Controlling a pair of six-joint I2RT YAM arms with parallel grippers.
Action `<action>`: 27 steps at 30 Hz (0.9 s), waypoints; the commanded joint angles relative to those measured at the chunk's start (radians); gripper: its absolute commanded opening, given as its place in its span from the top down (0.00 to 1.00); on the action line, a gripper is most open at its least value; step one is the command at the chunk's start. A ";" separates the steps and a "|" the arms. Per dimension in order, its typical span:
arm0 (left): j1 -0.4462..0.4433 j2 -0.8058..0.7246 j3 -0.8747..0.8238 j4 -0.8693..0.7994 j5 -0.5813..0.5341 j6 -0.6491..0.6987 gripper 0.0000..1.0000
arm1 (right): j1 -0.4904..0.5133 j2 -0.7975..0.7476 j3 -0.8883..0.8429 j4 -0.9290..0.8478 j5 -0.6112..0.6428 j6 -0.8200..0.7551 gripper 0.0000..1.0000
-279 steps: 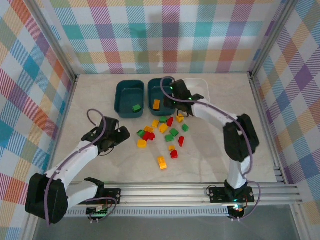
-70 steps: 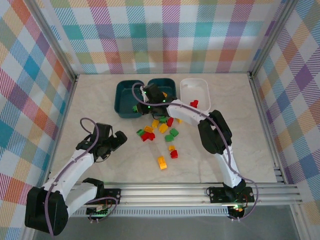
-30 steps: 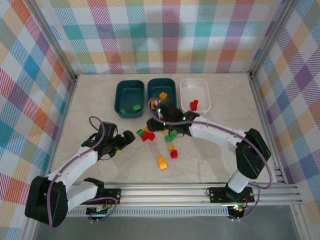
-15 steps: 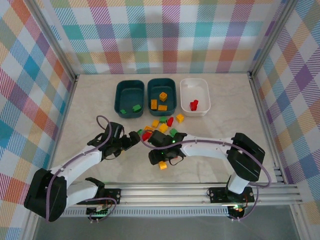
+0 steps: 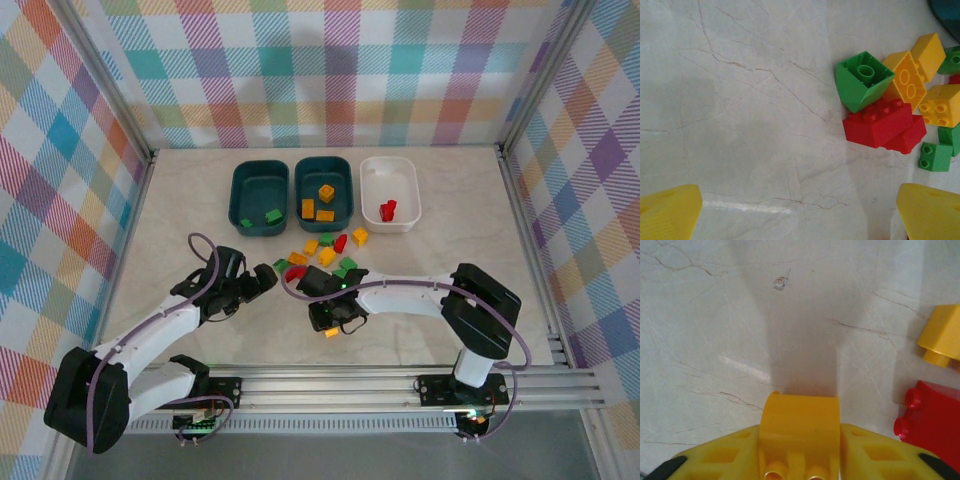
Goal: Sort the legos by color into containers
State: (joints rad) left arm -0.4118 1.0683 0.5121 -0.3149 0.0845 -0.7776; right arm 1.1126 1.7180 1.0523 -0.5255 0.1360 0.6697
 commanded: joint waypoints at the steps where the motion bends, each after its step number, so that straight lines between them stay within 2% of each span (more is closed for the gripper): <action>1: -0.005 0.005 -0.008 -0.025 -0.020 0.010 0.00 | 0.006 -0.017 0.004 -0.017 0.036 -0.019 0.67; 5: -0.005 -0.001 0.007 -0.043 -0.036 0.022 0.00 | -0.009 -0.043 0.082 -0.070 0.141 -0.103 0.68; 7: -0.004 -0.003 0.018 -0.046 -0.038 0.027 0.00 | -0.060 -0.033 0.167 -0.099 0.143 -0.156 0.69; 12: -0.004 0.026 0.051 -0.060 -0.030 0.040 0.00 | -0.212 0.038 0.320 -0.027 0.200 -0.309 0.70; 15: -0.004 0.036 0.066 -0.081 -0.018 0.043 0.00 | -0.320 0.106 0.389 0.051 0.172 -0.350 0.70; 19: -0.004 0.034 0.062 -0.082 -0.005 0.036 0.00 | -0.412 0.214 0.520 0.103 0.139 -0.378 0.70; 22: -0.004 0.048 0.064 -0.078 0.017 0.029 0.00 | -0.477 0.345 0.687 0.046 0.051 -0.367 0.69; 27: -0.005 0.083 0.080 -0.080 0.033 0.034 0.00 | -0.519 0.515 0.893 -0.047 0.029 -0.391 0.65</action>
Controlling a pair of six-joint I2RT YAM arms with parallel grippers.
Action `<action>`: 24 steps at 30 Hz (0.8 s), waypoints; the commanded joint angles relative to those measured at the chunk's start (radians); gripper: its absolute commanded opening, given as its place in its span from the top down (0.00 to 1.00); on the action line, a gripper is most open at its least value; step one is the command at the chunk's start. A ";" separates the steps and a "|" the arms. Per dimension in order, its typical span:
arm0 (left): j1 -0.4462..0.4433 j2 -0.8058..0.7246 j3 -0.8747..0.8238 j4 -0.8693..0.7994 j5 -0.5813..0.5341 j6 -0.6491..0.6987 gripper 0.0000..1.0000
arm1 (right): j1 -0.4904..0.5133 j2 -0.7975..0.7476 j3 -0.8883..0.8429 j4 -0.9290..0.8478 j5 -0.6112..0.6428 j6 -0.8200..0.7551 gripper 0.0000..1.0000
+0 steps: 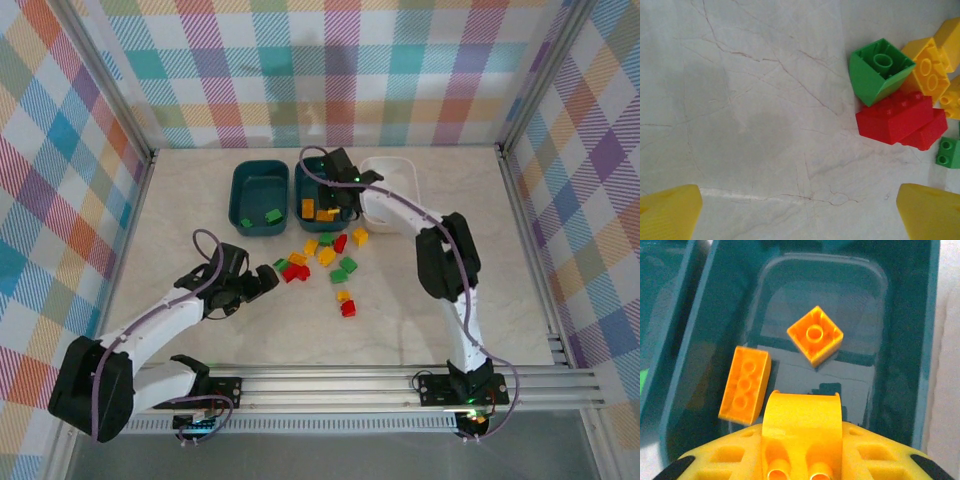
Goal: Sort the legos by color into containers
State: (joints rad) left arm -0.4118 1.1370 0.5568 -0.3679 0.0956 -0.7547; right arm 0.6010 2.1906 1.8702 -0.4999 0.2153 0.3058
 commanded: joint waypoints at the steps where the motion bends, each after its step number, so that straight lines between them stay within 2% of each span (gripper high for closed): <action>1: -0.004 0.018 0.035 -0.028 0.021 0.010 0.00 | -0.014 0.056 0.095 -0.079 -0.059 -0.024 0.61; 6: -0.004 0.033 0.050 -0.026 0.029 0.017 0.00 | -0.019 0.024 0.118 -0.090 -0.061 -0.044 0.44; 8: -0.005 0.034 0.054 -0.020 0.033 0.018 0.00 | -0.017 -0.046 0.064 -0.070 -0.053 -0.041 0.43; 12: -0.011 0.045 0.048 0.021 0.047 0.007 0.00 | 0.021 -0.312 -0.245 0.060 -0.023 -0.013 0.42; 15: -0.041 0.070 0.047 0.056 0.047 -0.001 0.00 | 0.070 -0.465 -0.478 0.084 -0.032 0.020 0.41; 21: -0.145 0.172 0.067 0.138 0.019 -0.033 0.01 | 0.187 -0.644 -0.834 0.062 -0.120 0.108 0.36; 24: -0.175 0.202 0.072 0.173 -0.004 -0.051 0.01 | 0.261 -0.681 -0.898 0.037 -0.153 0.143 0.31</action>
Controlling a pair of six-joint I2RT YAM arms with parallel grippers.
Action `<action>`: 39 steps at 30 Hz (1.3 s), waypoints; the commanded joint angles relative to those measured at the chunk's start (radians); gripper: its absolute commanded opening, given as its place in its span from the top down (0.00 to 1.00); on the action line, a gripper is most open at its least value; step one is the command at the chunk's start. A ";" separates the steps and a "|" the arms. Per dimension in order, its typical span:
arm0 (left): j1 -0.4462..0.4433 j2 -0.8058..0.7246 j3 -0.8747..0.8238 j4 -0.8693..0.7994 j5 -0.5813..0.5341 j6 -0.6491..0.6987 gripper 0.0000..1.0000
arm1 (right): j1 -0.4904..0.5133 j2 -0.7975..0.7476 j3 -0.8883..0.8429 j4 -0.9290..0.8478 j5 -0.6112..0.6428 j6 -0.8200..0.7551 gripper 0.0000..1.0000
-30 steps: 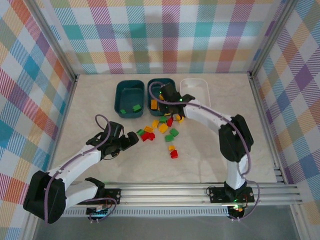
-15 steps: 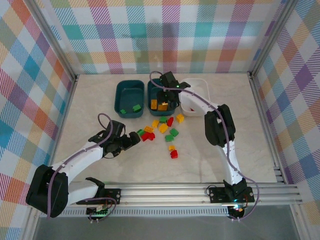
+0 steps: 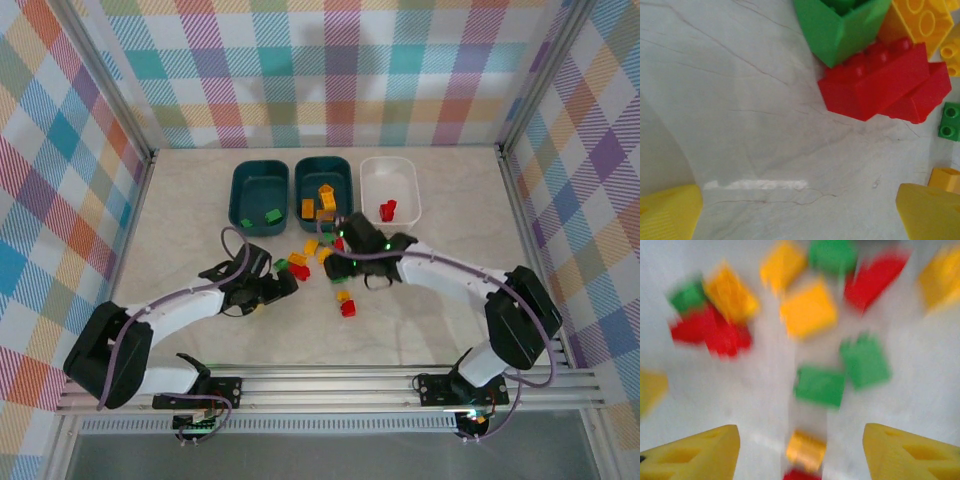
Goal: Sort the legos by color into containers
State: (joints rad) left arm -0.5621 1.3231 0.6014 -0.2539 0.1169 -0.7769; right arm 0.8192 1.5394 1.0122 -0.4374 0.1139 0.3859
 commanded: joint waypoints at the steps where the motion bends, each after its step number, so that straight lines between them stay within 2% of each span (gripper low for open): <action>1: -0.031 0.021 0.026 0.069 -0.031 -0.036 0.01 | 0.061 -0.028 -0.048 -0.035 -0.051 0.074 0.31; 9: -0.044 0.008 0.022 0.060 -0.066 -0.049 0.01 | 0.101 0.070 -0.100 -0.011 -0.089 0.130 0.32; 13: -0.043 -0.020 0.011 0.032 -0.088 -0.047 0.01 | 0.103 0.120 -0.090 -0.014 -0.050 0.131 0.37; 16: -0.044 -0.044 0.005 0.017 -0.101 -0.045 0.01 | 0.103 0.140 -0.080 -0.032 -0.007 0.128 0.43; 20: -0.044 -0.063 0.006 -0.006 -0.121 -0.035 0.00 | 0.103 0.114 -0.084 -0.049 0.051 0.122 0.61; 23: -0.042 -0.074 0.021 -0.054 -0.141 -0.021 0.00 | 0.103 0.061 -0.083 -0.064 0.097 0.115 0.68; 28: -0.041 -0.115 0.058 -0.125 -0.198 0.014 0.00 | 0.088 -0.022 -0.027 -0.115 0.202 0.055 0.70; 31: -0.032 -0.135 0.089 -0.175 -0.252 0.037 0.00 | 0.003 -0.033 0.047 -0.117 0.269 -0.025 0.70; 34: 0.000 -0.131 0.121 -0.205 -0.272 0.060 0.00 | -0.136 0.001 0.126 -0.052 0.276 -0.083 0.70; 39: 0.082 -0.025 0.195 -0.254 -0.250 0.091 0.08 | -0.332 0.184 0.303 -0.014 0.278 -0.124 0.69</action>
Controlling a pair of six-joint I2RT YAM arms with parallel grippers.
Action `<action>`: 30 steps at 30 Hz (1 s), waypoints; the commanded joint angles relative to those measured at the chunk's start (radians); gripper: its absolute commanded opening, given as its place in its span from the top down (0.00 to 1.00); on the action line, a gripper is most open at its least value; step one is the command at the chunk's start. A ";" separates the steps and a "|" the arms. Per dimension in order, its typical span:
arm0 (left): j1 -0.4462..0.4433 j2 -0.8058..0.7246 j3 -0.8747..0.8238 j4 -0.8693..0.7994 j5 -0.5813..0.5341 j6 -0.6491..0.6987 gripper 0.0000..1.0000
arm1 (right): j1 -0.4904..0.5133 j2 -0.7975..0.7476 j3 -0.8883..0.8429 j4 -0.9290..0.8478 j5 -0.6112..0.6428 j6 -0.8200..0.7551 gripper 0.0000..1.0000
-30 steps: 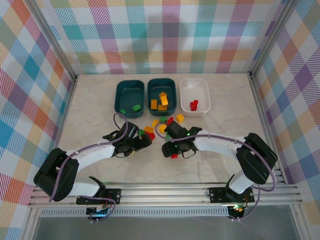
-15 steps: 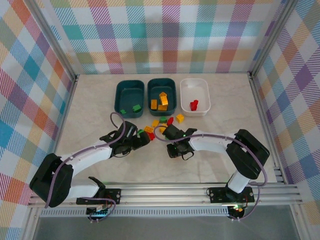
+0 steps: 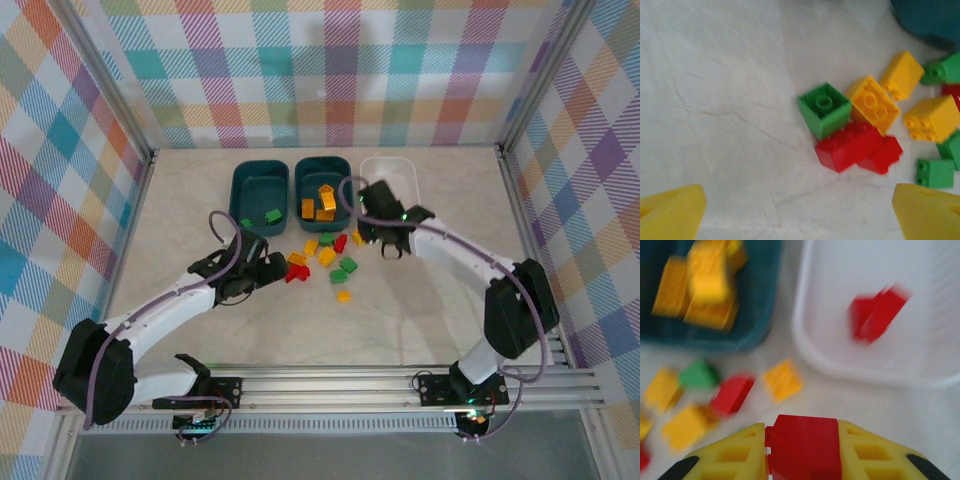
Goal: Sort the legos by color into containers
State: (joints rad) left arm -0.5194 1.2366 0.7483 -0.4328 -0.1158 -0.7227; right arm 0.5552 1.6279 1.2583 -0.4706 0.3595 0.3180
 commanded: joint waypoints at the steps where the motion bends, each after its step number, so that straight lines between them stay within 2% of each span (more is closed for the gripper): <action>1: 0.046 0.084 0.066 -0.082 -0.015 0.050 0.10 | -0.109 0.124 0.087 0.013 0.015 -0.053 0.69; 5: 0.058 0.171 0.120 -0.105 -0.071 0.081 0.21 | -0.196 0.248 0.196 -0.034 -0.018 -0.060 0.69; 9: 0.061 0.261 0.181 -0.112 -0.097 0.109 0.27 | -0.232 0.288 0.225 -0.028 -0.041 -0.064 0.65; 10: 0.061 0.282 0.191 -0.105 -0.093 0.116 0.29 | -0.235 0.300 0.235 -0.036 -0.044 -0.065 0.63; 12: 0.060 0.333 0.221 -0.111 -0.090 0.127 0.31 | -0.239 0.314 0.252 -0.046 -0.044 -0.068 0.48; 15: 0.054 0.360 0.237 -0.098 -0.066 0.140 0.33 | -0.241 0.285 0.248 -0.035 -0.048 -0.069 0.41; 20: 0.024 0.361 0.236 -0.078 -0.054 0.149 0.33 | -0.240 0.175 0.177 0.003 -0.076 -0.036 0.38; 23: -0.004 0.372 0.235 -0.075 -0.064 0.146 0.33 | -0.208 0.080 0.070 0.054 -0.131 0.008 0.39; 30: -0.080 0.381 0.205 -0.061 -0.096 0.125 0.36 | -0.048 -0.063 -0.169 0.122 -0.191 0.077 0.43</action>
State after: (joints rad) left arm -0.5743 1.6093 0.9657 -0.4950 -0.1841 -0.5896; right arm 0.4538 1.5780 1.1503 -0.3801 0.2150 0.3515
